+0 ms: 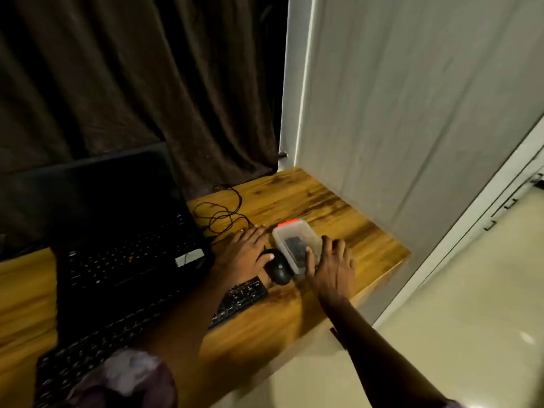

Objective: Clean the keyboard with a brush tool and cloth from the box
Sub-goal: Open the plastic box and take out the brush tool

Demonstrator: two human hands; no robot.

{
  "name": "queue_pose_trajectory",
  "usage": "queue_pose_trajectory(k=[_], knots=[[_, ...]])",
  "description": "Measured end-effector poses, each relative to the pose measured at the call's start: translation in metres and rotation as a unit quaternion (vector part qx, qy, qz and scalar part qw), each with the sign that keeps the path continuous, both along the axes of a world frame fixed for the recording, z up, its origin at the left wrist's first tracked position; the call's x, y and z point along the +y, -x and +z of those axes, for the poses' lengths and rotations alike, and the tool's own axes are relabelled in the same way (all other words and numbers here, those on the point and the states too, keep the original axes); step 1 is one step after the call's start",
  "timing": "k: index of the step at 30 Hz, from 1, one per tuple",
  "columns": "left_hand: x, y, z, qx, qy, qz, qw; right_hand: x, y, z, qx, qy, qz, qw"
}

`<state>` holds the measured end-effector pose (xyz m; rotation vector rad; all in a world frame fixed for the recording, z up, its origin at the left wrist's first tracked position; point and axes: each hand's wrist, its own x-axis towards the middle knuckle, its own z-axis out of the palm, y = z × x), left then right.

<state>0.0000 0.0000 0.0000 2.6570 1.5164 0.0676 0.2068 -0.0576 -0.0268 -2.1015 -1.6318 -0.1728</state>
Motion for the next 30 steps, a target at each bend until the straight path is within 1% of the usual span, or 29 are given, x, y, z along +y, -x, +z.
queue_pose_trajectory(k=[2,3,6,8,9,12,14,19,22,25,30], knots=[[0.014,-0.019,0.001,-0.016,-0.013,0.008,1.000,-0.001,-0.012,-0.001,0.081,0.009,-0.017,0.997],[0.023,-0.027,-0.001,-0.016,-0.020,0.006,1.000,-0.001,-0.018,-0.005,0.107,0.005,-0.016,0.994],[0.047,-0.049,-0.010,-0.036,-0.006,0.007,0.999,-0.003,-0.027,-0.018,0.133,0.036,-0.001,0.990],[0.061,-0.059,-0.016,-0.070,0.013,0.025,0.997,-0.001,-0.032,-0.029,0.152,0.047,0.015,0.987],[0.065,-0.063,-0.016,-0.073,0.015,0.035,0.997,-0.001,-0.031,-0.033,0.172,0.048,0.024,0.984],[0.076,-0.074,-0.019,-0.049,0.016,0.032,0.998,0.005,-0.032,-0.041,0.248,0.054,0.037,0.967],[0.080,-0.077,-0.021,-0.038,0.030,0.041,0.998,0.008,-0.033,-0.041,0.277,0.053,0.041,0.958],[0.082,-0.077,-0.030,-0.037,0.062,0.053,0.996,0.005,-0.035,-0.037,0.321,0.045,0.064,0.944],[0.081,-0.079,-0.031,-0.052,0.092,0.062,0.992,0.005,-0.034,-0.041,0.337,0.035,0.076,0.938],[0.080,-0.087,-0.032,-0.069,0.086,0.067,0.992,0.004,-0.035,-0.043,0.350,0.031,0.092,0.932],[0.083,-0.089,-0.030,-0.095,0.122,0.084,0.984,0.006,-0.041,-0.051,0.360,0.022,0.124,0.924]])
